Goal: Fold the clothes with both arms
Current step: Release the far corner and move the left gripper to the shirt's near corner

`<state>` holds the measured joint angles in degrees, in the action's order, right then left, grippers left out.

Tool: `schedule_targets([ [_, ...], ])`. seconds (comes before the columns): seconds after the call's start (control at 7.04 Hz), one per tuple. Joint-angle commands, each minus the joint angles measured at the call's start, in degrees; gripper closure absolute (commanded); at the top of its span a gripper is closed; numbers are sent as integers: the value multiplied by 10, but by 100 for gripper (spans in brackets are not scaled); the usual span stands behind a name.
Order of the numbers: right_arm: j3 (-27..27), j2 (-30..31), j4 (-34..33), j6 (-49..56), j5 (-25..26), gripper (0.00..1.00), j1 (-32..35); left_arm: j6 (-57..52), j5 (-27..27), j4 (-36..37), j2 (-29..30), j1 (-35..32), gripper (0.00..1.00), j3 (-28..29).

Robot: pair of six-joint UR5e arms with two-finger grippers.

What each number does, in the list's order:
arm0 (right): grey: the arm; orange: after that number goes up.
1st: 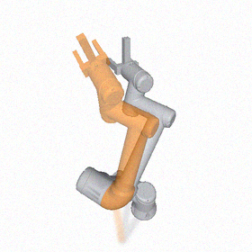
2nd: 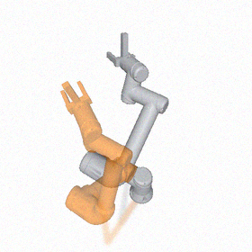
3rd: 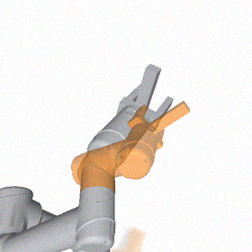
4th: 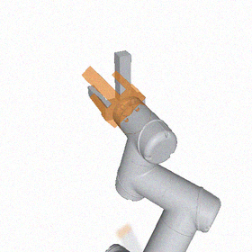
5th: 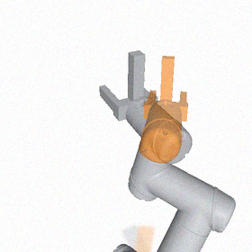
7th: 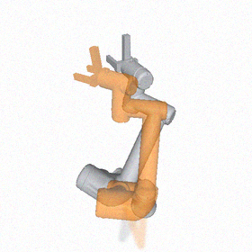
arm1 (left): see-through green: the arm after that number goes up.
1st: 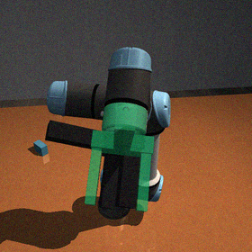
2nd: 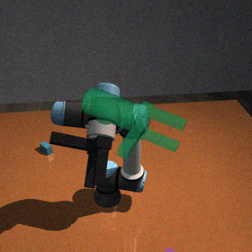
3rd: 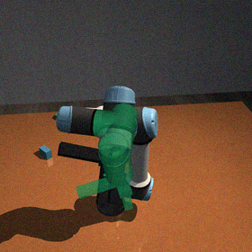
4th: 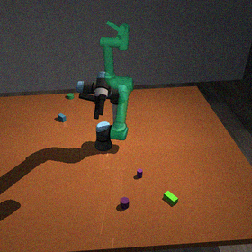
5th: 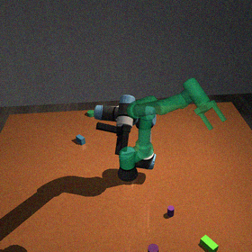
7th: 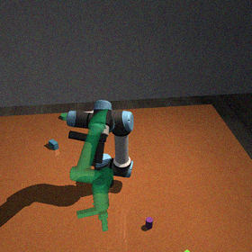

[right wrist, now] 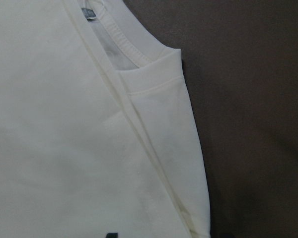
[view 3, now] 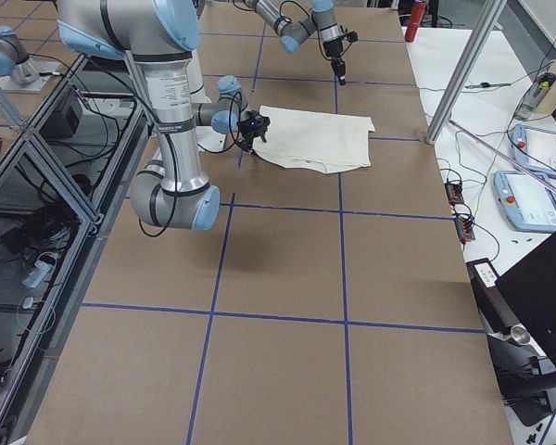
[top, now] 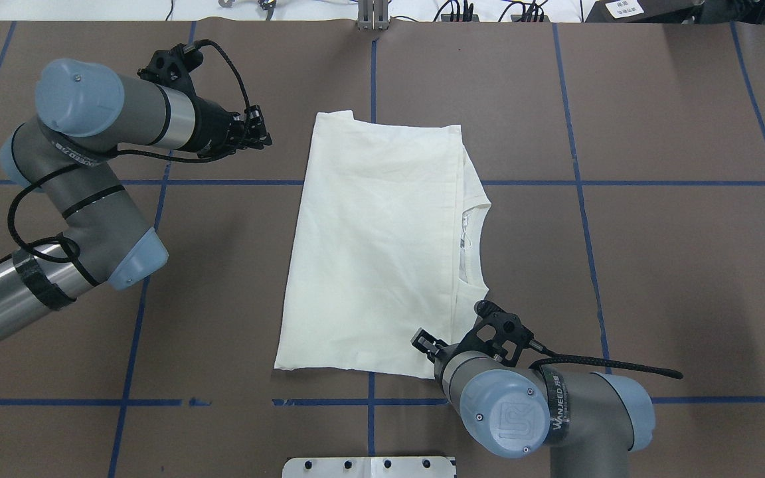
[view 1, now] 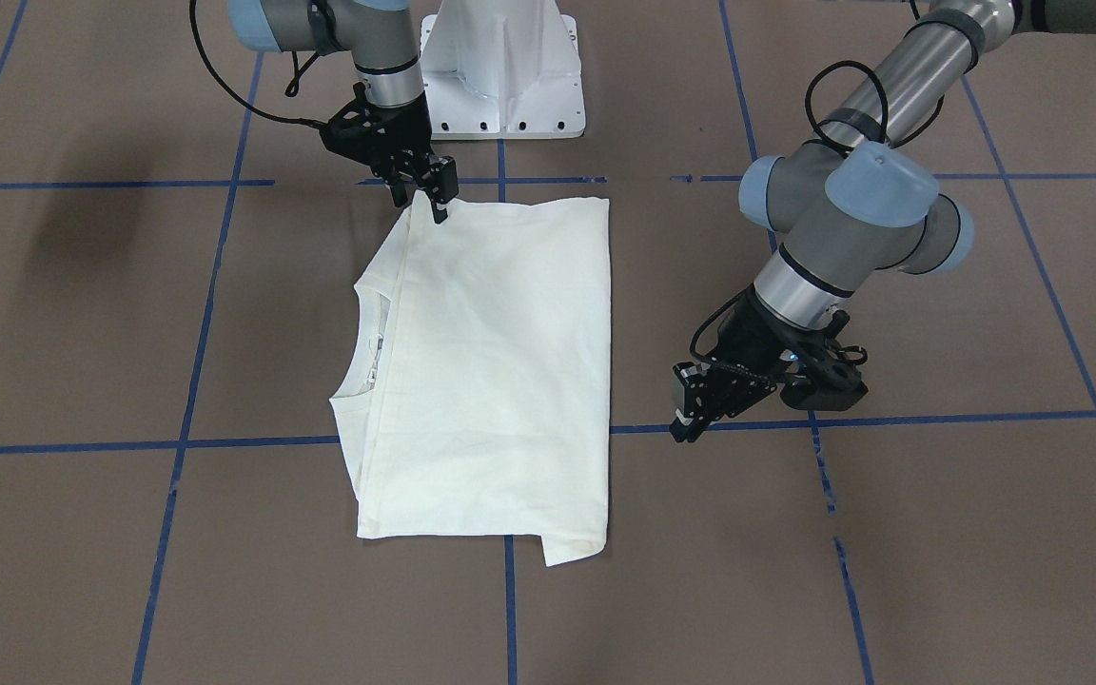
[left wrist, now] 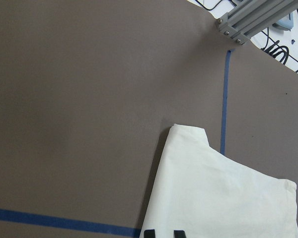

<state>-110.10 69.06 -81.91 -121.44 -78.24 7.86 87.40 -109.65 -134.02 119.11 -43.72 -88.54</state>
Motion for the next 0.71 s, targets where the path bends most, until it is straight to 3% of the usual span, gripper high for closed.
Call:
schedule_targets([
  [0.0, -2, 8, 0, 0, -1, 94, 0, 40, 24, 17, -37, 45, 75, -61],
  [0.14, -5, 11, 0, 0, -1, 100, 0, 54, 24, 35, -39, 54, 75, -73],
  [0.57, -12, 12, 0, 1, -1, 100, 1, 135, 83, 60, -90, 135, 72, -125],
])
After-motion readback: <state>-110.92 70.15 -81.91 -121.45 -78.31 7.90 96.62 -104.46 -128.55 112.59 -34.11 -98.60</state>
